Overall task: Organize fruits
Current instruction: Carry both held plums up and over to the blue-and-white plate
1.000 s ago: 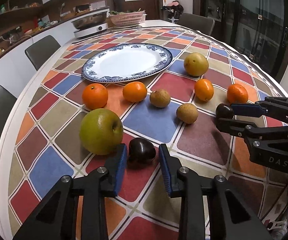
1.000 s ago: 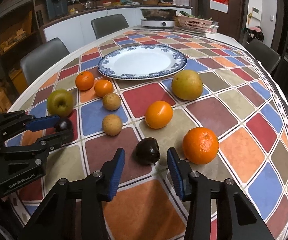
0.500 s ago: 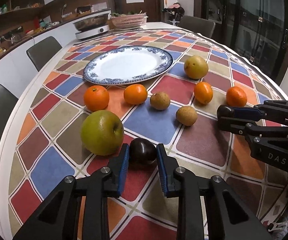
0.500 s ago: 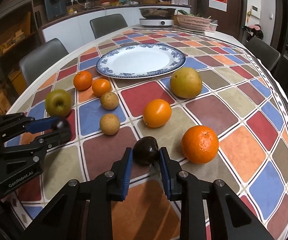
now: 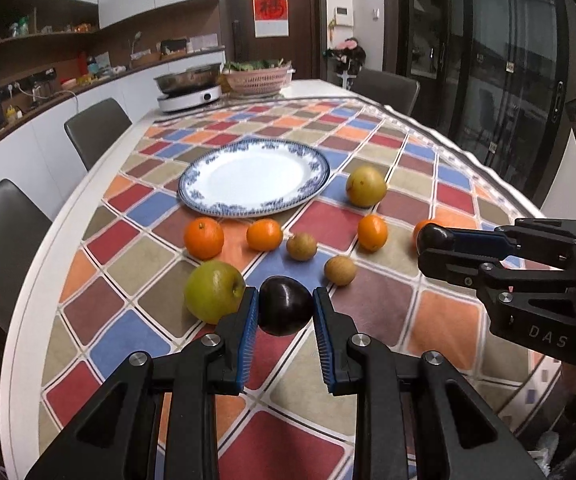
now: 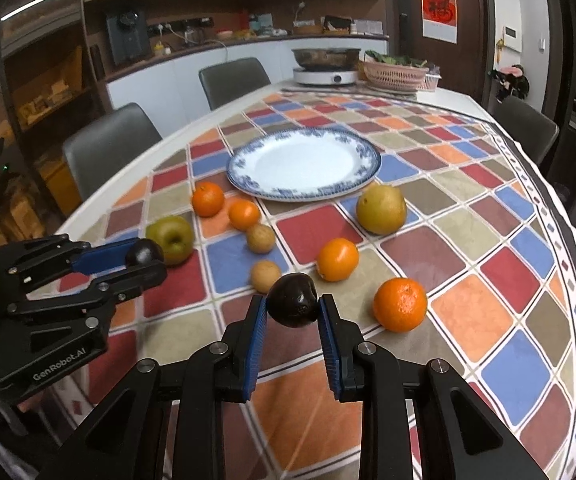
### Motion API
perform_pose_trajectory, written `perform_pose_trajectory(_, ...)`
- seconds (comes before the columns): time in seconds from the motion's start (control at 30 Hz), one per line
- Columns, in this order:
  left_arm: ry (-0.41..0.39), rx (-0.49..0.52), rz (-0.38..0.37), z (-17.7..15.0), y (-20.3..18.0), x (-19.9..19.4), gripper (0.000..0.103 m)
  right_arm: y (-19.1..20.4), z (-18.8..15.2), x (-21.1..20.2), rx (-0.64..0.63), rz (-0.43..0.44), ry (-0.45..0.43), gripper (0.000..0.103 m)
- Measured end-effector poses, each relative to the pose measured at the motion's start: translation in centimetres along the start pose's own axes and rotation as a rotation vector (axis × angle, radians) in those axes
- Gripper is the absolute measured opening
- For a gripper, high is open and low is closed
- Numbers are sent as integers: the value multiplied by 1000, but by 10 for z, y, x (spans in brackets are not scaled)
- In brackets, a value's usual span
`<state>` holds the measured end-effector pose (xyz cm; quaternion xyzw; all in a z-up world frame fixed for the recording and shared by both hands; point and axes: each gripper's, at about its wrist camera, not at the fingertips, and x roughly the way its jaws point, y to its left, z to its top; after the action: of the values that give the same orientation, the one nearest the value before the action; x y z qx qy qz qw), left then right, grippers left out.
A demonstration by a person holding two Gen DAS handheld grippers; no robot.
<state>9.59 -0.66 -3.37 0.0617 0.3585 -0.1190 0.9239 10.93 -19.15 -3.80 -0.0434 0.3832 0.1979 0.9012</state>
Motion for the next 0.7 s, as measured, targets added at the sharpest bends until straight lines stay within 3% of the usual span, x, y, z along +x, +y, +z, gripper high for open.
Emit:
perform_pose_trajectory(0.3, -46, -2, -15, 13, -5, -28, 28, 9, 11, -38, -13, 11, -61, 28)
perform_pose_trajectory(0.7, -78, -6, -20, 50, 4, -32, 28, 5, 45, -45, -14, 45, -93, 28)
